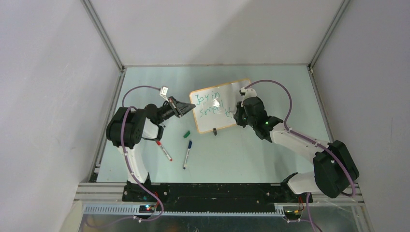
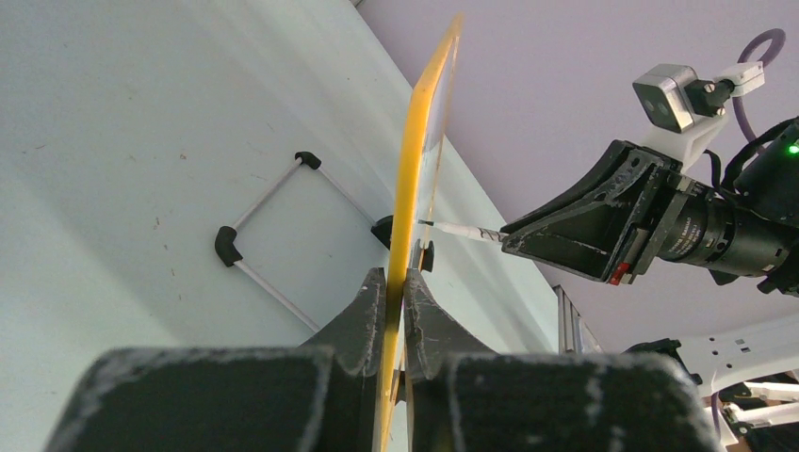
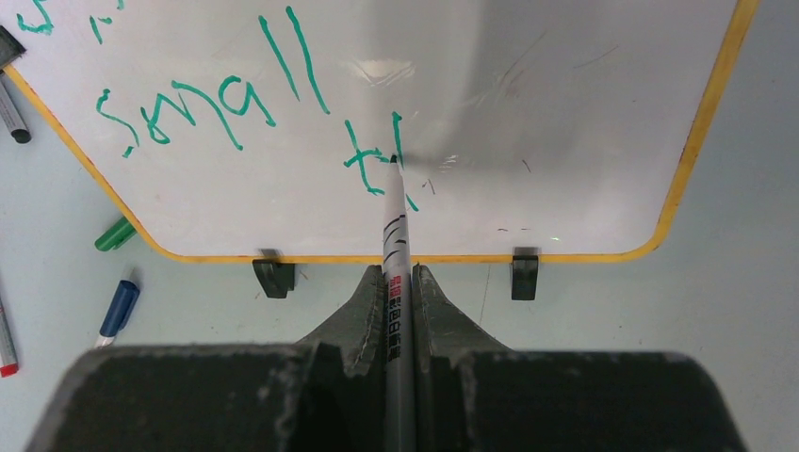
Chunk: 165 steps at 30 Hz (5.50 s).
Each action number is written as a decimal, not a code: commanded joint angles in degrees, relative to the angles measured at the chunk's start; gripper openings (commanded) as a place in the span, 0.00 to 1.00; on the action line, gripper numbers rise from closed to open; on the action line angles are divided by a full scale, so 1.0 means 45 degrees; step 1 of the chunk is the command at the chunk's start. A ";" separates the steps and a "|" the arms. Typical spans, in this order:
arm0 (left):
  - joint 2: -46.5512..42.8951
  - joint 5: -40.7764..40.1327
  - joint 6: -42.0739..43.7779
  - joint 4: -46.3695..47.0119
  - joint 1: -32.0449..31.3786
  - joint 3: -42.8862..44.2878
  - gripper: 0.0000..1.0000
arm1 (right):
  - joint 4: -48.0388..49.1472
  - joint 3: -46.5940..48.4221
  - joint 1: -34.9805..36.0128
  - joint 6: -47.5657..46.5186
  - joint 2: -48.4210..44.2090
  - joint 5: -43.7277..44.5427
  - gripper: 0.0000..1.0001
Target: Write a sentence on the whiteboard
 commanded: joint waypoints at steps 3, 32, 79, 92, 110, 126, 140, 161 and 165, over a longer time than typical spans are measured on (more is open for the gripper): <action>-0.0516 0.0308 0.0000 0.0615 -0.0119 -0.0001 0.00 | -0.0193 0.0022 0.0008 0.0120 -0.0090 0.0159 0.00; -0.0528 0.0317 0.0005 0.0615 -0.0116 0.0004 0.00 | -0.0105 0.0039 0.0277 -0.0051 -0.0952 0.0231 0.00; -0.0511 0.0327 0.0005 0.0618 -0.0124 0.0036 0.00 | -0.0058 0.0833 -0.0117 -0.0102 0.0361 0.0303 0.00; -0.0491 0.0322 0.0002 0.0615 -0.0111 0.0033 0.00 | -0.0426 0.0840 -0.0403 0.0117 0.0155 0.0716 0.00; -0.0501 0.0308 -0.0012 0.0615 -0.0110 0.0022 0.00 | -0.0711 0.0176 -0.0408 0.0148 -0.0044 0.0466 0.00; -0.0529 0.0316 0.0003 0.0615 -0.0122 0.0013 0.00 | -0.0753 -0.0022 -0.0197 0.0148 -0.0288 0.0525 0.00; -0.0569 0.0299 0.0046 0.0615 -0.0127 -0.0054 0.00 | 0.2487 -0.1946 -0.0142 -0.0581 -0.2995 0.0755 0.00; -0.0511 0.0294 0.0027 0.0618 -0.0111 -0.0006 0.00 | 0.3360 -0.1855 -0.0444 -0.0537 -0.1272 0.0451 0.00; -0.0510 0.0313 0.0037 0.0615 -0.0125 -0.0020 0.00 | 0.3367 -0.1861 -0.0462 -0.0574 -0.1187 0.0428 0.00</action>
